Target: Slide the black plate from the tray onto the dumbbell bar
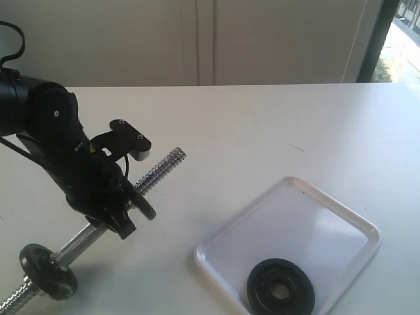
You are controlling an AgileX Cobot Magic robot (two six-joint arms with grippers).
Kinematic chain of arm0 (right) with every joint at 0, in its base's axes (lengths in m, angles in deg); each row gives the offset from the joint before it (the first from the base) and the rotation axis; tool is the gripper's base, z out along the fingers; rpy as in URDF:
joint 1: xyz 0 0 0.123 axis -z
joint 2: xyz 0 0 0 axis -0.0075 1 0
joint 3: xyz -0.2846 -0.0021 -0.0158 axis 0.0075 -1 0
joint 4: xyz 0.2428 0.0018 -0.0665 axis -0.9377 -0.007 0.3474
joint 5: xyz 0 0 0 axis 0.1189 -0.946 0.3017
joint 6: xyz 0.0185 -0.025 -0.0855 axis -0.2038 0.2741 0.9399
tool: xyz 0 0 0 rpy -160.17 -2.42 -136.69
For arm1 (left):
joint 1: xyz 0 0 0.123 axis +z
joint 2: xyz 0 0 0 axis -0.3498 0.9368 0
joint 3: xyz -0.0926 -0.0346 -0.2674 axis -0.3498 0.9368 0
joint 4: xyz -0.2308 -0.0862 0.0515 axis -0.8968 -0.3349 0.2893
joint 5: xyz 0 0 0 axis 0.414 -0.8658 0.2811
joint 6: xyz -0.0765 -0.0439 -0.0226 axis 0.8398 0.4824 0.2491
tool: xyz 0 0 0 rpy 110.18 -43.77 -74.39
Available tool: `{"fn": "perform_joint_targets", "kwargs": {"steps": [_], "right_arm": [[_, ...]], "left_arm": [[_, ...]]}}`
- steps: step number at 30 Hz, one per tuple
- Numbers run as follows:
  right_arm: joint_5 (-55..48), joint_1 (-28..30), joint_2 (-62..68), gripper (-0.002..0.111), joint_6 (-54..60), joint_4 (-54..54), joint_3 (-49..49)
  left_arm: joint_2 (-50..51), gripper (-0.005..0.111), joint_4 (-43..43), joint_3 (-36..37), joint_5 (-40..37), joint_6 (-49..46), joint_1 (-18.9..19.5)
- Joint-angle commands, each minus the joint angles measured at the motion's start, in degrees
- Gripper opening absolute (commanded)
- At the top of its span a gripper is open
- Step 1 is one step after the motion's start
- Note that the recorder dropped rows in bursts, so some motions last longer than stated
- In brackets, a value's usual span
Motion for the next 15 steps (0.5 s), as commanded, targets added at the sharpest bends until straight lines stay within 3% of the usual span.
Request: {"fn": "perform_joint_targets", "kwargs": {"steps": [1, 2, 10, 12, 13, 15], "right_arm": [[23.62, 0.11, -0.37, 0.000, -4.92, -2.22, -0.13], [32.80, 0.11, -0.37, 0.000, -5.44, -2.22, -0.13], [40.67, 0.11, -0.37, 0.000, -23.29, -2.22, -0.13], [37.53, 0.11, -0.37, 0.000, -29.73, -2.06, -0.13], [25.60, 0.11, -0.37, 0.000, -30.26, -1.96, 0.56], [13.12, 0.11, 0.48, 0.000, -26.87, -0.96, 3.21]], "left_arm": [[-2.89, 0.000, -2.98, -0.82, 0.01, -2.35, 0.04], [-2.89, 0.000, -5.50, -0.82, -0.75, -5.82, 0.04], [-2.89, 0.000, -7.49, -0.82, -1.41, -9.69, 0.04], [-2.89, 0.000, -7.49, -0.82, -1.41, -10.01, 0.04], [-2.89, 0.000, -7.49, -0.82, -1.41, -10.44, 0.04], [-2.89, 0.000, -7.98, -0.82, -1.41, -11.36, 0.04]]}}
